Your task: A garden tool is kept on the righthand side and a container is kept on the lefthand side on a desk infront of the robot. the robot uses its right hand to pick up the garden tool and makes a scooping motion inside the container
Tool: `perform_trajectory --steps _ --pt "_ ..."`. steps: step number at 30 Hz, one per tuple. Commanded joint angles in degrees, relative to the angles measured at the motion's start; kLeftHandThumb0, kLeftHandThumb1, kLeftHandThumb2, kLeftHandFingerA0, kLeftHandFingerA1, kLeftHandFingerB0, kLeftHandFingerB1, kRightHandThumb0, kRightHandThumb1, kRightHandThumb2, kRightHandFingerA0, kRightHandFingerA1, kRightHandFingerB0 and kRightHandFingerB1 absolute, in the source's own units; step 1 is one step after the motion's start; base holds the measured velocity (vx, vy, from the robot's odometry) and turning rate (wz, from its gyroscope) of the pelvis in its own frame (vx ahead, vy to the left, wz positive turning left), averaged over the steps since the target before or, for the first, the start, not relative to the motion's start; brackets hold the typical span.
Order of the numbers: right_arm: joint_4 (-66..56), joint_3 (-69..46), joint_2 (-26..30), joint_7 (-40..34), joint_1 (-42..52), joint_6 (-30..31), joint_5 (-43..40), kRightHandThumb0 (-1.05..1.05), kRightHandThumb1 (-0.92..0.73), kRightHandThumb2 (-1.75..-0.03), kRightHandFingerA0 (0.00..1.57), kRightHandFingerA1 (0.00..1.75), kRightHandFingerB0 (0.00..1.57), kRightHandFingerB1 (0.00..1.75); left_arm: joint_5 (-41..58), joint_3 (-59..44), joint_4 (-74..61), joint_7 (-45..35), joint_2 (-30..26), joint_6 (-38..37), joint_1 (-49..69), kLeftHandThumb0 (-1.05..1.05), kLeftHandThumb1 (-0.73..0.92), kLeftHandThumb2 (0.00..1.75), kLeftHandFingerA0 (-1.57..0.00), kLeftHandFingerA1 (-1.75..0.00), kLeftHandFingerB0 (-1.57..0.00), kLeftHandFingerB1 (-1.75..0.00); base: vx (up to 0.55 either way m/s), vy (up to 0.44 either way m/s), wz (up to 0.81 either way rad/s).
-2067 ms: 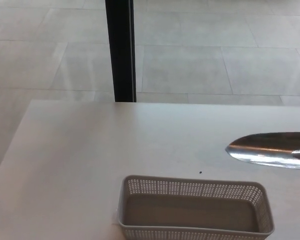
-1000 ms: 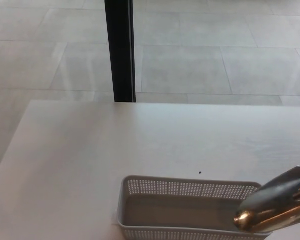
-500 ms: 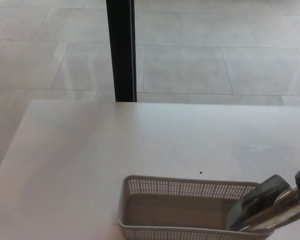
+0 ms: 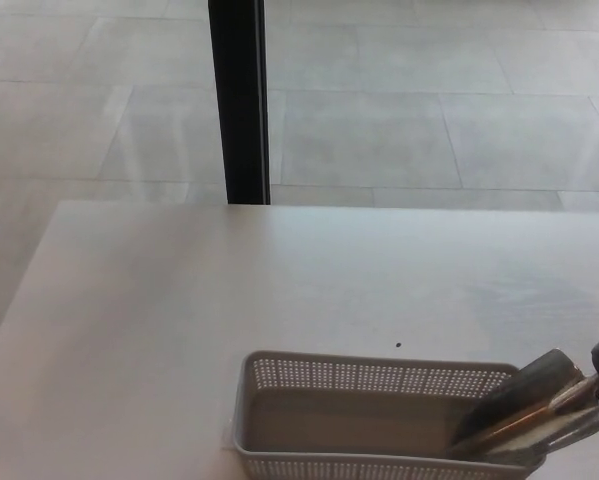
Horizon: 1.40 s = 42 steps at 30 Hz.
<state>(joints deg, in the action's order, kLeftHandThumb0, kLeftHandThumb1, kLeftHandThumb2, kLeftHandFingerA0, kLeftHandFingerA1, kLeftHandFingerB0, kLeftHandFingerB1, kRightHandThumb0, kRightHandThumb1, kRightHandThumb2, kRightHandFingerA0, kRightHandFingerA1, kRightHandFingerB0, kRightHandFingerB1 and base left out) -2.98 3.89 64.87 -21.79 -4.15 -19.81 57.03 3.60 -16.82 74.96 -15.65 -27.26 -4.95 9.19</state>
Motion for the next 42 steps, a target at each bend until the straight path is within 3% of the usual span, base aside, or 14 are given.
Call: perform_trajectory --steps 1,2,3,8,10,11,15,20,21,22,23,28,38,42 --pt "-5.60 3.52 -5.62 17.75 4.03 9.54 3.64 -0.47 -0.60 -1.02 1.14 1.34 0.80 1.08 0.32 -0.04 -0.46 -0.88 -0.63 -0.18 0.29 -0.82 -0.04 1.10 -1.06 -1.26 -0.86 -1.09 0.00 0.000 0.00" --pt "-5.48 4.32 -7.06 16.68 4.40 10.03 4.45 -0.48 -0.57 -1.00 1.15 1.36 0.83 1.16 0.39 -0.01 -0.74 -1.51 -0.76 -0.25 0.55 -0.78 0.00 1.12 -1.03 -1.20 -0.85 -1.06 0.00 0.000 0.00" --pt "-5.60 4.97 -7.97 16.87 4.54 10.41 4.81 -0.38 -0.75 -0.78 0.86 1.75 0.70 1.46 0.48 -0.17 -0.48 -1.35 -0.74 -0.02 0.43 -0.89 -0.05 1.01 -0.95 -1.11 -0.83 -1.01 0.00 0.000 0.00" --pt "-5.27 8.03 -12.10 16.38 4.25 10.95 5.80 -0.35 -0.61 -0.82 0.85 1.75 0.74 1.31 1.04 -0.68 -0.59 -1.57 -0.44 -0.17 0.66 -0.87 0.02 1.08 -1.03 -1.26 -0.78 -1.05 0.00 0.000 0.00" --pt "-5.88 8.76 -13.09 17.63 3.85 11.61 6.12 -0.36 -0.63 -0.81 0.84 1.75 0.77 1.25 1.69 -1.32 -0.45 -1.93 -0.33 0.21 0.56 -0.82 -0.05 1.02 -0.83 -1.15 -0.74 -1.03 0.00 0.000 0.00" --pt "-6.28 9.28 -14.07 17.47 3.66 11.97 6.51 -0.36 -0.60 -0.82 0.85 1.75 0.80 1.19 1.46 -1.16 -0.49 -2.14 -0.59 -0.03 0.71 -0.87 -0.01 1.09 -1.00 -1.26 -0.76 -1.05 0.00 0.000 0.00" --pt "-8.29 11.08 -17.47 20.21 2.05 12.84 5.38 -0.33 -0.60 -0.91 0.87 1.75 0.72 1.38 0.51 -0.41 -0.36 -1.01 -0.42 0.41 0.20 -0.86 0.01 1.08 -1.03 -1.26 -0.78 -1.06 0.00 0.000 0.00" --pt "-9.41 13.68 -20.88 21.64 1.26 14.53 7.46 -0.35 -0.60 -0.94 0.89 1.75 0.82 1.20 0.97 -0.73 -0.43 -1.59 -0.29 0.11 0.34 -0.88 -0.04 1.02 -0.85 -1.16 -0.77 -1.04 0.00 0.000 0.00" --pt "-9.24 14.59 -21.78 20.75 0.88 14.39 8.11 -0.34 -0.60 -0.98 0.90 1.75 0.84 1.08 0.80 -0.56 -0.57 -1.65 -0.32 -0.17 0.51 -0.86 0.01 1.10 -1.02 -1.27 -0.82 -1.07 0.00 0.000 0.00" --pt "-9.64 15.31 -22.24 21.46 0.71 14.80 8.92 -0.34 -0.57 -0.95 0.89 1.75 0.85 1.06 0.73 -0.54 -0.65 -1.66 -0.50 -0.23 0.62 -0.89 -0.04 1.05 -0.83 -1.17 -0.77 -1.04 0.00 0.000 0.00" --pt "-9.70 15.62 -22.62 21.67 0.53 14.88 8.75 -0.34 -0.59 -0.92 0.88 1.75 0.85 1.00 0.60 -0.45 -0.61 -1.75 -0.53 -0.46 0.65 -0.87 -0.03 1.07 -1.02 -1.27 -0.82 -1.07 0.00 0.000 0.00" --pt "-9.61 17.50 -25.89 22.59 -0.96 16.65 9.16 -0.36 -0.63 -0.91 0.86 1.69 0.86 0.83 0.64 -0.36 -1.15 -2.30 -0.78 -0.04 0.62 -0.88 -0.01 1.11 -0.98 -1.27 -0.77 -1.07 0.00 0.000 0.00" --pt "-8.10 19.41 -35.64 20.27 0.92 21.30 8.62 -0.38 -0.63 -0.77 0.88 1.75 0.75 1.37 0.31 -0.27 -0.77 -2.40 -0.37 -0.23 0.86 -1.00 0.02 1.11 -0.79 -1.27 -0.63 -1.05 0.00 0.000 0.00" --pt "-5.69 15.37 -38.54 14.62 2.87 20.71 3.54 -0.29 -0.55 -0.89 0.91 1.75 0.81 1.20 1.49 -1.64 -0.21 -2.30 -0.01 0.54 0.32 -0.95 -0.03 1.09 -0.95 -1.34 -0.71 -1.09 0.00 0.000 0.00"
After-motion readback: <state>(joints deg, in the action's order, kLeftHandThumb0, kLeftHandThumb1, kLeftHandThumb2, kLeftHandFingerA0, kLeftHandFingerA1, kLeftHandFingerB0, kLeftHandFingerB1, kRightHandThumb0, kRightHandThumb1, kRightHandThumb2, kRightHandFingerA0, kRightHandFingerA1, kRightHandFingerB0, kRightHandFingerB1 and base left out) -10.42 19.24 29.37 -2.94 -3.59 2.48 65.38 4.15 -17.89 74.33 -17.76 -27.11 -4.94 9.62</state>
